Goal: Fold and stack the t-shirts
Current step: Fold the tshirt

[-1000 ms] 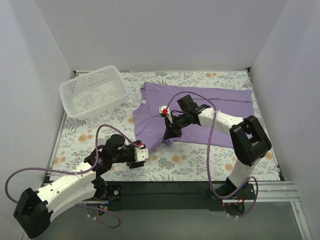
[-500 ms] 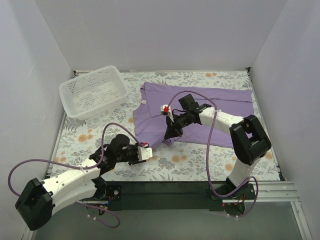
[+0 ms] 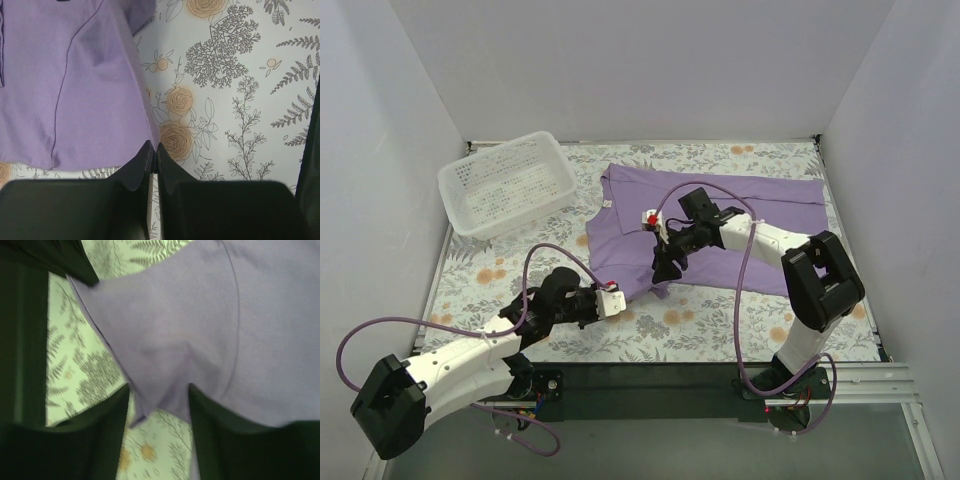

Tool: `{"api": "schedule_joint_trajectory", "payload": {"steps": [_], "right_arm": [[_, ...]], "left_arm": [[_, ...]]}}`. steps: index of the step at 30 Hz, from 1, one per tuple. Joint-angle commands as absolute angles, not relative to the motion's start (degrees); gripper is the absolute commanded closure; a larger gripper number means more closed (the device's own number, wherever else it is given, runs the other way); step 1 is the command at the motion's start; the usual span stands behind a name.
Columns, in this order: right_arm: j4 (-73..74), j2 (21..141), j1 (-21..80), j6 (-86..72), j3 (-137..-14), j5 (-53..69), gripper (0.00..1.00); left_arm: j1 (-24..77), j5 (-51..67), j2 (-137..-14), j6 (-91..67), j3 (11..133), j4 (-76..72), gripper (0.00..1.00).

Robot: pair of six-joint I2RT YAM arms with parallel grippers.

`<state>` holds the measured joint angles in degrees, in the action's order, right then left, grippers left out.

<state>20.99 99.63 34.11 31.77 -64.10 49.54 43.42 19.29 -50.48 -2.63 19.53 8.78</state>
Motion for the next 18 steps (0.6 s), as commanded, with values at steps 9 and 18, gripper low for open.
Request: {"api": "schedule_joint_trajectory", "payload": {"steps": [9, 18], "right_arm": [[48.2, 80.4, 8.3, 58.9, -62.3, 38.1, 0.27], [59.1, 73.9, 2.9, 75.4, -53.8, 43.7, 0.28]], "left_arm": [[43.7, 28.7, -53.8, -8.3, 27.6, 12.8, 1.00], [41.2, 31.2, -62.6, -12.3, 37.5, 17.3, 1.00]]}}
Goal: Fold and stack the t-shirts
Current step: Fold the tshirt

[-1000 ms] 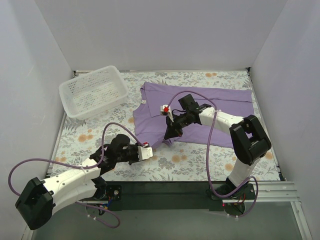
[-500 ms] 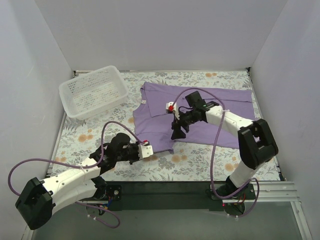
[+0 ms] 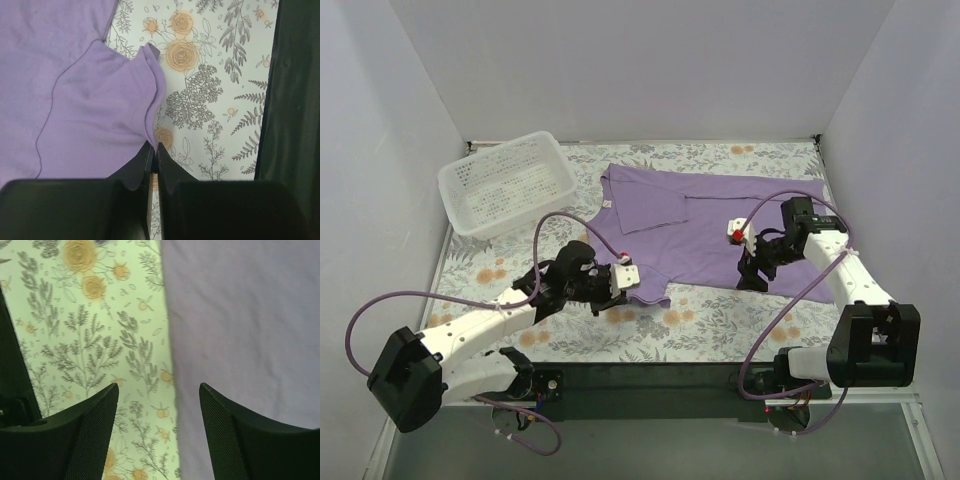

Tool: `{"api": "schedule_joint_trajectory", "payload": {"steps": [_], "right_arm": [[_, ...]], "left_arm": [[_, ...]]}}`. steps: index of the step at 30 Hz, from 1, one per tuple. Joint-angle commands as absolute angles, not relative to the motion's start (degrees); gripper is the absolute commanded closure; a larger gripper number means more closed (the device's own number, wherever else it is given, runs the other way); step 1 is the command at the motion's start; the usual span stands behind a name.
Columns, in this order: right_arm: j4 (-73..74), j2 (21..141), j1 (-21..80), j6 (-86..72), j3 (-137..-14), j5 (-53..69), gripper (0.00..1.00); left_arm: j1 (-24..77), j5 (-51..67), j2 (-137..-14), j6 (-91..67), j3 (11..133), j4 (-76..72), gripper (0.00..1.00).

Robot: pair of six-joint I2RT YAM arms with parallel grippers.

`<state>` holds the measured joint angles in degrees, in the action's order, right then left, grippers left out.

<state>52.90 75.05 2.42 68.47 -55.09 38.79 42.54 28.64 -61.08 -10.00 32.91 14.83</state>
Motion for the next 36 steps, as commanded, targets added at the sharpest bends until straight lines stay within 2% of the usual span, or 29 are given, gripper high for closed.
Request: {"api": "schedule_joint_trajectory", "payload": {"steps": [1, 7, 13, 16, 19, 20, 21, 26, 31, 36], "right_arm": [[59.2, 74.2, 2.8, 75.0, -53.7, 44.2, 0.28], [59.1, 73.7, 2.7, 74.4, -53.4, 41.5, 0.29], [59.2, 74.0, 3.4, 74.2, -52.2, 46.7, 0.30], [57.7, 76.8, 10.5, 70.0, -52.6, 51.3, 0.32], [44.2, 78.1, 20.3, 55.8, -52.8, 51.6, 0.32], [40.6, 78.2, 23.0, 52.6, -52.8, 48.5, 0.32], [30.9, 78.3, 28.2, 44.6, -52.3, 46.2, 0.31], [15.0, 80.3, 41.8, 31.1, -51.8, 31.5, 0.30], [5.8, 81.5, 46.8, 23.0, -46.9, 24.7, 0.30], [2.6, 81.2, 47.3, 19.8, -43.8, 24.4, 0.34]], "left_arm": [[39.9, 32.4, -63.2, -12.3, 38.6, 18.0, 1.00], [35.0, 38.1, -67.0, -12.6, 44.0, 21.2, 1.00], [31.9, 41.3, -66.4, -12.2, 43.9, 21.0, 1.00], [30.9, 42.2, -66.6, -12.5, 44.4, 21.1, 1.00], [30.3, 43.1, -67.8, -12.7, 44.9, 21.3, 1.00], [30.2, 43.2, -68.2, -12.7, 45.1, 21.4, 1.00], [30.1, 43.4, -68.3, -12.7, 45.3, 21.5, 1.00], [29.4, 43.3, -68.0, -12.8, 45.3, 21.9, 1.00], [29.1, 43.7, -67.6, -12.9, 44.8, 21.8, 1.00], [29.0, 43.9, -67.4, -12.9, 44.5, 21.4, 1.00]]}}
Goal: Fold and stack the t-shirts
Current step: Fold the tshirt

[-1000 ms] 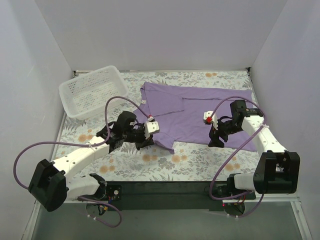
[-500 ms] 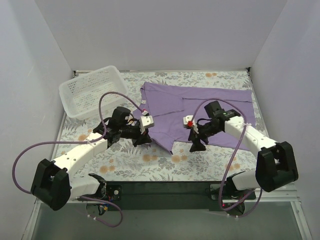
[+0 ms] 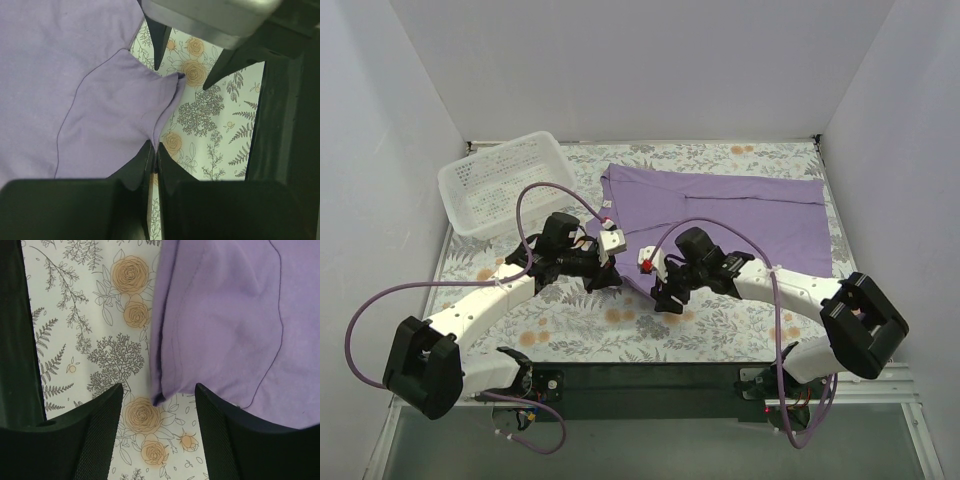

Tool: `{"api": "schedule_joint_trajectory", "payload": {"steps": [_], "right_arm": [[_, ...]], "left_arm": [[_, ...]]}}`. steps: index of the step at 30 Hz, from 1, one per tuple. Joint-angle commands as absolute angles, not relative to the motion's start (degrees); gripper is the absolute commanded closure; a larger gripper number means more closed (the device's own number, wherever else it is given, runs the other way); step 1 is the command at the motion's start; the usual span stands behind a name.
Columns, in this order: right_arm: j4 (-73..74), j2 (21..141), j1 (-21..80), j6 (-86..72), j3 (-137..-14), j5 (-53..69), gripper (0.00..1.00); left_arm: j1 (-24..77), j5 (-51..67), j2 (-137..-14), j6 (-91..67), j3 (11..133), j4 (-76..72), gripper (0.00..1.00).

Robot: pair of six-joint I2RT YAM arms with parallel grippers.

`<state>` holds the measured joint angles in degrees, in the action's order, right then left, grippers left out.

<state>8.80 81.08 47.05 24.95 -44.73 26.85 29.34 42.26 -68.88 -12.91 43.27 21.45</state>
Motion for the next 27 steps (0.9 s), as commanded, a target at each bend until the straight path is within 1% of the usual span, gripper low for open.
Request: {"api": "schedule_joint_trajectory", "payload": {"steps": [1, 2, 5, 6, 8, 9, 11, 12, 16, 17, 20, 27], "right_arm": [[1.9, 81.4, 47.3, 19.4, -43.3, 24.8, 0.36], [1.5, 81.6, 47.3, 18.8, -42.5, 25.0, 0.38], [0.9, 82.8, 47.3, 18.1, -42.3, 24.6, 0.51], [0.9, 83.5, 47.3, 17.9, -42.4, 24.2, 0.62], [1.1, 83.8, 47.3, 17.8, -42.6, 23.6, 0.70], [1.1, 83.8, 47.2, 17.8, -42.8, 23.6, 0.78], [1.3, 83.4, 47.1, 18.3, -43.2, 22.4, 0.85], [2.4, 82.3, 46.8, 18.9, -43.9, 22.1, 0.91], [8.5, 80.0, 44.4, 25.0, -48.0, 21.6, 0.98], [10.7, 79.9, 44.0, 29.7, -49.0, 22.6, 0.99], [16.8, 81.4, 42.7, 36.8, -53.9, 26.2, 0.99], [21.7, 91.6, 42.1, 38.8, -63.6, 23.9, 0.99]], "left_arm": [[29.0, 44.0, -67.4, -12.8, 44.5, 21.4, 1.00], [29.0, 44.1, -67.5, -12.9, 44.5, 21.3, 1.00], [29.0, 44.3, -67.5, -13.0, 44.3, 21.4, 1.00], [28.9, 44.3, -67.4, -13.1, 44.2, 21.3, 1.00], [29.0, 44.4, -67.0, -13.0, 43.8, 21.4, 1.00], [29.0, 44.6, -66.8, -13.0, 43.7, 21.4, 1.00], [29.0, 44.6, -66.1, -12.5, 43.2, 21.3, 1.00], [29.0, 44.7, -65.9, -12.1, 43.0, 21.4, 1.00], [29.0, 46.7, -64.6, -9.5, 41.5, 21.5, 1.00], [29.0, 47.2, -64.6, -8.3, 41.2, 21.7, 1.00], [28.9, 49.1, -65.4, -6.3, 40.8, 22.7, 1.00], [29.4, 51.4, -68.5, -4.3, 40.5, 23.6, 1.00]]}}
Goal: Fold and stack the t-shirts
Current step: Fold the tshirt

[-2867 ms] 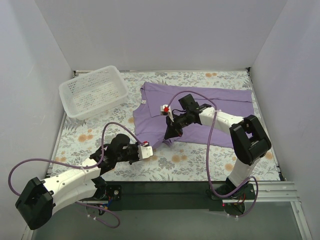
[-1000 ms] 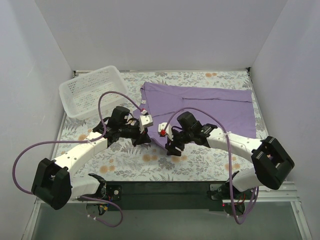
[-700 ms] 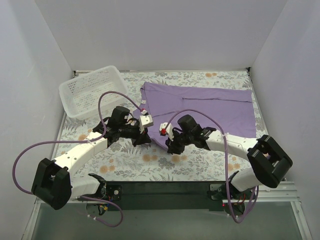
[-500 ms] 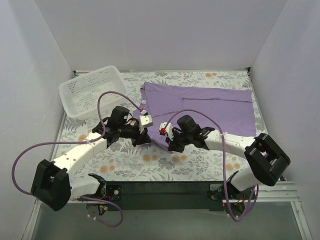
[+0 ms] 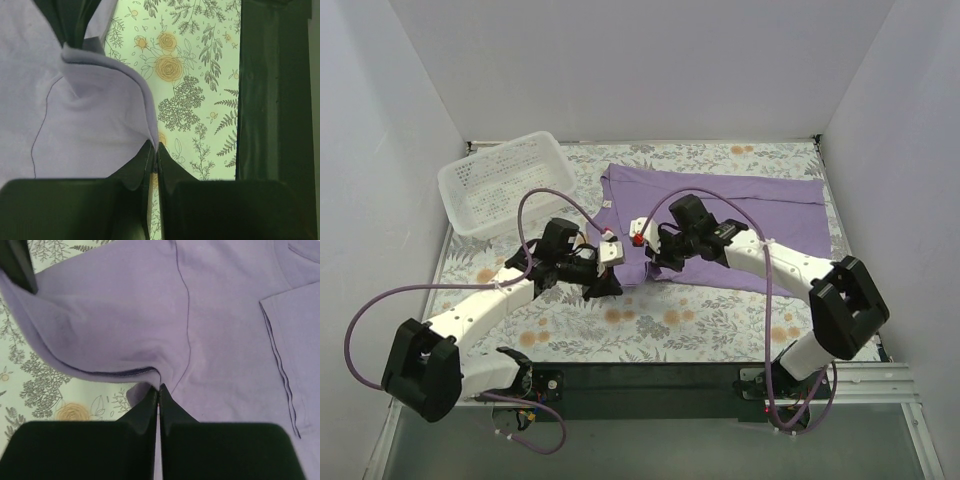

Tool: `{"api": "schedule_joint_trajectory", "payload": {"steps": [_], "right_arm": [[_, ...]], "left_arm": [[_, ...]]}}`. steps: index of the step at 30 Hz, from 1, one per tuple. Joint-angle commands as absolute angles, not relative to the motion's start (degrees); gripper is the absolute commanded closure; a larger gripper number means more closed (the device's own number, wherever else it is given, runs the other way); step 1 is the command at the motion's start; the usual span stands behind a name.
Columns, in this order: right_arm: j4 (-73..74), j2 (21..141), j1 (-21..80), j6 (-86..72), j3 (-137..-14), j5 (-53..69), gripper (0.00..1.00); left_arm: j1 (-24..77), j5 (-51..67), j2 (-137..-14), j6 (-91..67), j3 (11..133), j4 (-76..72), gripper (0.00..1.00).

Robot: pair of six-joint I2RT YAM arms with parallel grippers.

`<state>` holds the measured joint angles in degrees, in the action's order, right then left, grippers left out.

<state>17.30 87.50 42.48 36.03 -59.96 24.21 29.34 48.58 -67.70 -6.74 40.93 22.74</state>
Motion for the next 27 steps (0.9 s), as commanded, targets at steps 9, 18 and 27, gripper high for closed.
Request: {"api": "schedule_joint_trajectory", "payload": {"steps": [9, 18, 27], "right_arm": [[25.5, 99.8, 39.2, 38.7, -70.8, 27.5, 0.99], [27.0, 105.0, 35.5, 36.4, -75.4, 29.8, 0.96], [26.5, 107.5, 33.0, 30.5, -78.9, 28.6, 0.90]], "left_arm": [[28.4, 53.7, -73.6, -3.2, 45.1, 25.4, 1.00], [21.5, 68.5, -87.9, -2.2, 56.5, 29.6, 1.00], [19.5, 72.2, -93.3, -0.6, 61.5, 33.4, 1.00]]}}
